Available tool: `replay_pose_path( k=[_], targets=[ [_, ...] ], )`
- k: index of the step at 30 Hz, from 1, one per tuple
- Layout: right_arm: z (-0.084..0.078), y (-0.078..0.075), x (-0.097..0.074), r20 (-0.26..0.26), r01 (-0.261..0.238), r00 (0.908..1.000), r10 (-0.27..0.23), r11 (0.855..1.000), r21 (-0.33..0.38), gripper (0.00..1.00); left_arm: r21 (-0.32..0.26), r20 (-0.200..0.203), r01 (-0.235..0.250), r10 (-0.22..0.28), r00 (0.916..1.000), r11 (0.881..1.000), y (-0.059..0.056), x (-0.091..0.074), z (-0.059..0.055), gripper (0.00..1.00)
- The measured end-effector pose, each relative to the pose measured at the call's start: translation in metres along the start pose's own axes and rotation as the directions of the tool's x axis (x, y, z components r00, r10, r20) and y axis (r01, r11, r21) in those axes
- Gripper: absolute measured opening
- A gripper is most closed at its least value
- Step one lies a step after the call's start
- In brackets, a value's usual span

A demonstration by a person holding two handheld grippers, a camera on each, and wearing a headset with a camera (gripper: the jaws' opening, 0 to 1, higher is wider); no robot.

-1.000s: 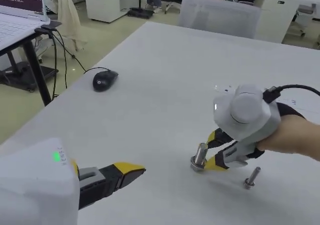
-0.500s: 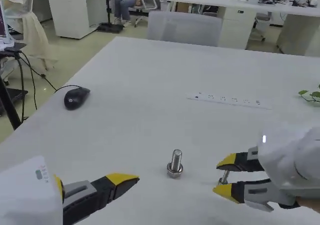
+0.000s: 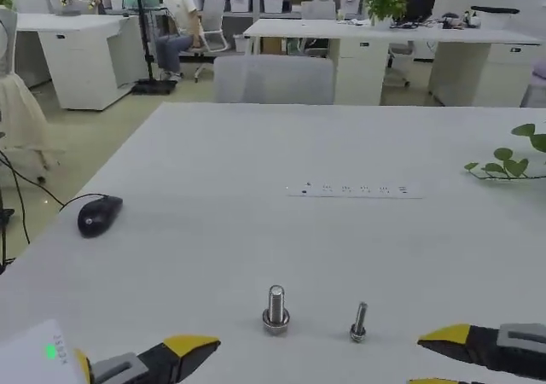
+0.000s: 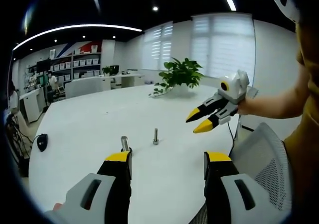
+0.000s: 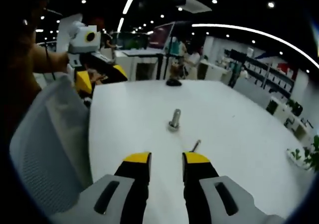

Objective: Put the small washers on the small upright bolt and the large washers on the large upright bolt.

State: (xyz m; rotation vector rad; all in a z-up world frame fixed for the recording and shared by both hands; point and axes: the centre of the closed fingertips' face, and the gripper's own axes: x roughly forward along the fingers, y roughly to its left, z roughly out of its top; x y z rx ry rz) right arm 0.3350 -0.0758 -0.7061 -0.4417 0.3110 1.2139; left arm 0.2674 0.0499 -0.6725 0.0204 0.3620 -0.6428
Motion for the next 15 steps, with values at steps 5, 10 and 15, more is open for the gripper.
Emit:
replay_pose_path(
  k=[5, 10, 15],
  targets=[
    [0.006, 0.014, -0.016, 0.111, -0.001, 0.9937, -0.008, 0.997, 0.081, 0.31, 0.000, 0.001, -0.009, 0.009, 1.0000, 1.000, 0.001, -0.005, 0.000, 0.58],
    [-0.001, 0.028, -0.020, 0.123, 0.001, 0.9922, -0.016, 0.992, 0.123, 0.35, -0.013, -0.015, -0.016, 0.016, 0.9998, 1.000, -0.002, -0.011, -0.009, 0.58],
    [-0.003, 0.042, -0.017, 0.097, -0.011, 0.9953, 0.001, 0.994, 0.107, 0.35, -0.016, -0.001, -0.018, 0.018, 0.9998, 1.000, -0.006, -0.016, -0.010, 0.58]
  ],
)
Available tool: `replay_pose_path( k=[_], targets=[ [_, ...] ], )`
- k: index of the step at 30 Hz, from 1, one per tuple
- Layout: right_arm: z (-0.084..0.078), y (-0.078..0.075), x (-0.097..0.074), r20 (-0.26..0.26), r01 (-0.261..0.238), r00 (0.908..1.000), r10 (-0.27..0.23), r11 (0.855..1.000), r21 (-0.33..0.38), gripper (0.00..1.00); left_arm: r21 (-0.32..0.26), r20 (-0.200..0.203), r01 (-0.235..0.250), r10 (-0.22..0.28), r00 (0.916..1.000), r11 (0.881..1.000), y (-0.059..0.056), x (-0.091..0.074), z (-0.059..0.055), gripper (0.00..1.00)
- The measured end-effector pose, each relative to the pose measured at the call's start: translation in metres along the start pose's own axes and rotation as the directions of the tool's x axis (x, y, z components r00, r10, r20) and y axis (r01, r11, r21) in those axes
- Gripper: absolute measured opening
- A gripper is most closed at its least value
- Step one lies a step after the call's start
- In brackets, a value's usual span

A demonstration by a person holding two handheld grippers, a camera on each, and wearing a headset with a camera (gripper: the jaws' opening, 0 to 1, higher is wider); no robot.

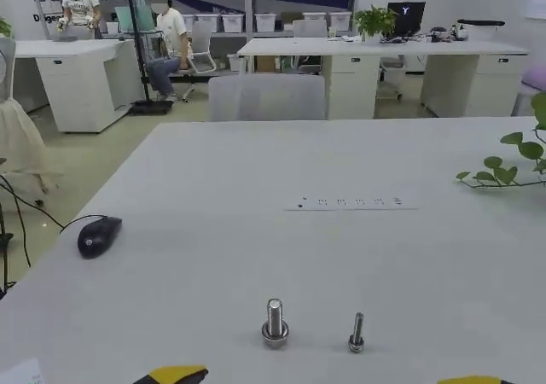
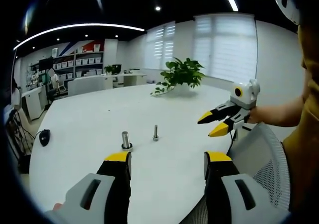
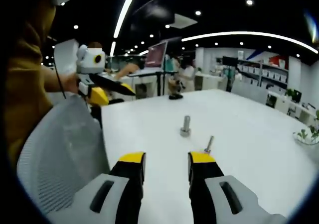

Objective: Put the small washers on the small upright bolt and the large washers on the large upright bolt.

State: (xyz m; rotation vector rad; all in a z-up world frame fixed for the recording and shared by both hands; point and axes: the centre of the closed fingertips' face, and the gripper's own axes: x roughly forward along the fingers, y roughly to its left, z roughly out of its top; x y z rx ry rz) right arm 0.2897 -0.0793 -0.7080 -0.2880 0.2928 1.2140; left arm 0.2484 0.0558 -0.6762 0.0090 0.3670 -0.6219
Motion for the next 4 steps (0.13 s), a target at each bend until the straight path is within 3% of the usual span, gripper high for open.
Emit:
replay_pose_path(
  k=[4],
  targets=[
    [0.0069, -0.0032, 0.0028, 0.039, -0.004, 0.9992, 0.004, 1.000, 0.008, 0.35, -0.002, -0.004, -0.005, 0.005, 1.0000, 1.000, 0.0000, -0.0039, -0.0032, 0.58]
  ],
)
